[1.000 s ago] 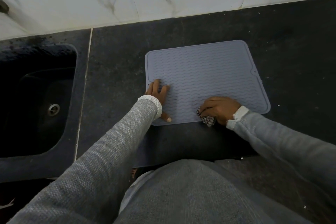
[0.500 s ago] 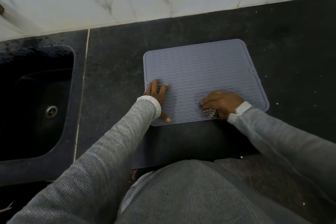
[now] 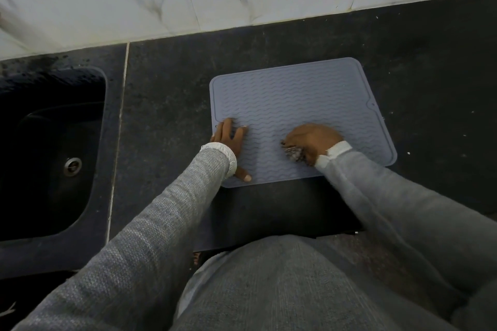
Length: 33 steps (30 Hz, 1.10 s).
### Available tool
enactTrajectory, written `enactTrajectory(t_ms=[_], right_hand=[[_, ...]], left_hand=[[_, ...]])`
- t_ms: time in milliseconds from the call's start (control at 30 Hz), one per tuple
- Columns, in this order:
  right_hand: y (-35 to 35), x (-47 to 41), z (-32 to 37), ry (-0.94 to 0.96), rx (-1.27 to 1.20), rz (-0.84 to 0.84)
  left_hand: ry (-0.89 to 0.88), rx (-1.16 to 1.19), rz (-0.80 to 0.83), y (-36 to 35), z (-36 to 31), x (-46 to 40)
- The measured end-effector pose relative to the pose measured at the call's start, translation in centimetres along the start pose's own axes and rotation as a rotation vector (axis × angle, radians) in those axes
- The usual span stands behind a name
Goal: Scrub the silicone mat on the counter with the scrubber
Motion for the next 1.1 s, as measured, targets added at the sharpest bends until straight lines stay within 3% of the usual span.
enactTrajectory(t_ms=[100, 367, 467, 600, 733, 933, 1100], right_hand=[[1.4, 2.7, -3.2, -0.059, -0.023, -0.082], [1.4, 2.7, -3.2, -0.151, -0.076, -0.111], [1.2, 2.6, -3.2, -0.172, -0.089, -0.078], [1.2, 2.1, -3.5, -0.271, -0.089, -0.005], [1.7, 1.7, -1.6, -0.266, -0.09, -0.053], [-0.6, 0.0, 2.0, -0.228, 0.057, 0.026], [-0.6, 2.2, -1.1, -0.292, 0.086, 0.004]], left_hand=[[-0.003, -0.004, 0.003, 0.1, 0.0, 0.1], [-0.006, 0.001, 0.018, 0.4, -0.3, 0.6], [-0.062, -0.014, -0.066, 0.6, -1.5, 0.9], [-0.193, 0.143, -0.154, 0.6, -4.5, 1.1], [-0.225, 0.108, -0.215, 0.2, -7.5, 0.5], [-0.178, 0.083, -0.157, -0.8, -7.9, -0.5], [-0.176, 0.049, -0.145, -0.7, -7.9, -0.6]])
Point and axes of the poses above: each hand's wrist, its own x-axis away from the middle knuckle, its own y-axis out of the back of the hand, z = x × y, the point moved 7 cm from there along -x, towards the middle knuckle, and after that the axes turned 6 degrees about z, right-handed, at the moved point
